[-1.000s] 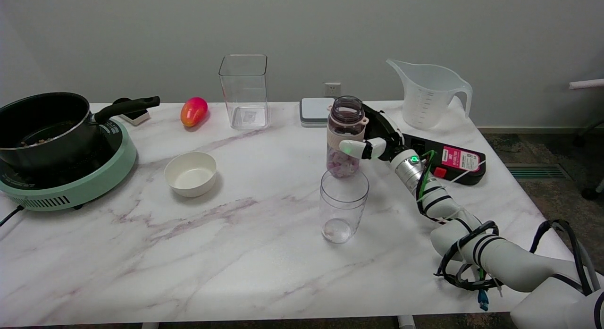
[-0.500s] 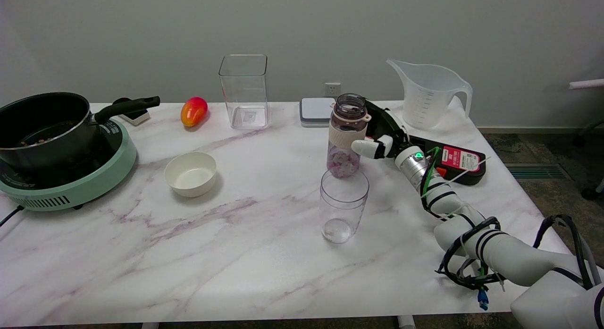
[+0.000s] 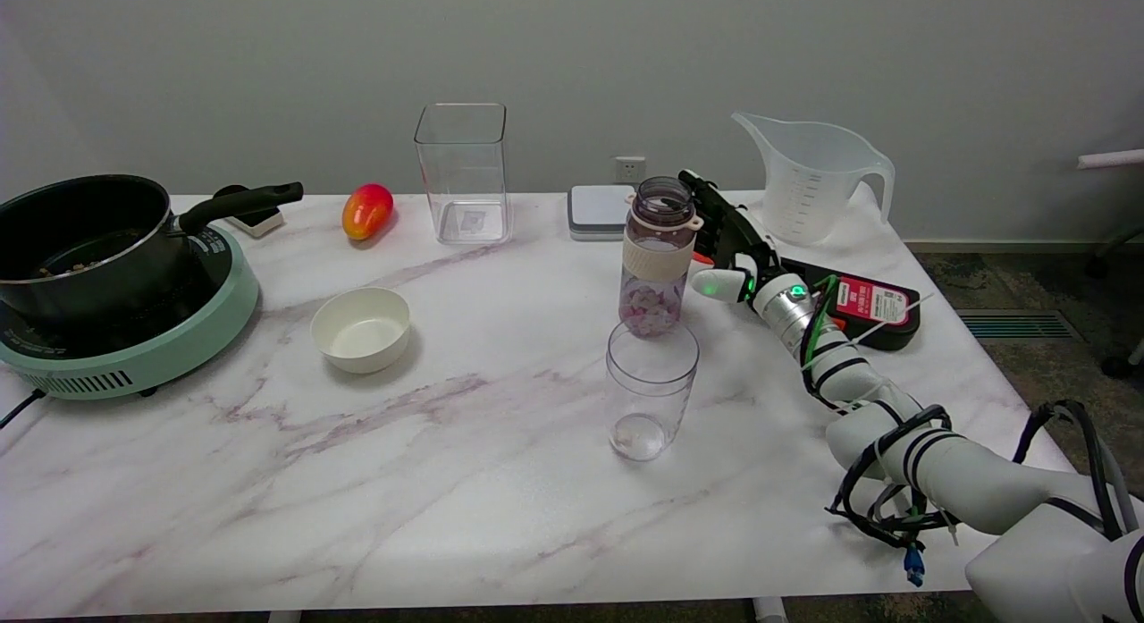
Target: Pick up the bottle.
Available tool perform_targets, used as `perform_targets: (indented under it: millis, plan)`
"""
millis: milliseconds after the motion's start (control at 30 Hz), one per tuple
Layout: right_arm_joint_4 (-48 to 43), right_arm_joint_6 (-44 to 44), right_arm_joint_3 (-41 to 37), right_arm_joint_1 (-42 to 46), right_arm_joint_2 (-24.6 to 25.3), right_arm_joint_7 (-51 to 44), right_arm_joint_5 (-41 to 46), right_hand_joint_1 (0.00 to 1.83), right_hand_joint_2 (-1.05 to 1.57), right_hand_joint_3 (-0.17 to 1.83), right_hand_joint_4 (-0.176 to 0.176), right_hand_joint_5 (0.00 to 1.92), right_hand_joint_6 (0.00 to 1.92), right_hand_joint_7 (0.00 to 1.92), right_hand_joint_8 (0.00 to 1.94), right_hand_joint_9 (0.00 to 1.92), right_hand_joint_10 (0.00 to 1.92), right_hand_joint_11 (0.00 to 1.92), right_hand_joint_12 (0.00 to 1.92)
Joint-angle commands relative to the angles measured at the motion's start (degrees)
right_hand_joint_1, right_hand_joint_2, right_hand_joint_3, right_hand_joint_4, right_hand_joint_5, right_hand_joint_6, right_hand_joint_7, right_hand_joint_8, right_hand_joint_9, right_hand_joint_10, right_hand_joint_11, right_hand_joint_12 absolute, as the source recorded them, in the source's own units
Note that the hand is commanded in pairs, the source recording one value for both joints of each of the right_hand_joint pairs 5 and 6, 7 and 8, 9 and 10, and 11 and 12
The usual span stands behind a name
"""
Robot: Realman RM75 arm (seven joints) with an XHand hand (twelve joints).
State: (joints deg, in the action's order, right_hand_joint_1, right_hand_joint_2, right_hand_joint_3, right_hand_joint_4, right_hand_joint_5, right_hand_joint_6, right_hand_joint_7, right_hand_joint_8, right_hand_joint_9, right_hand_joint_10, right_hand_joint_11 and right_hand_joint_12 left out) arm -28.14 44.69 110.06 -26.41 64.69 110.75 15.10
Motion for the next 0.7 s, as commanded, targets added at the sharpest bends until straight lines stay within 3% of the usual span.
perform_targets:
  millis: [33,400,700]
  plan:
    - [0.43,-1.25,1.27,-1.04,0.10,0.00,-0.05,1.32,-0.91,1.43,0.000,0.10,0.10,0.34,0.34,0.43,0.43,0.49,0.49]
    - [-0.12,-1.65,2.47,-1.28,0.73,0.00,-0.43,1.34,-0.83,1.29,0.000,0.11,0.11,0.33,0.33,0.39,0.39,0.39,0.39]
    - [-0.93,-2.21,2.47,-1.29,1.30,0.00,-1.48,1.35,-0.81,1.29,0.000,0.12,0.12,0.33,0.33,0.39,0.39,0.40,0.40]
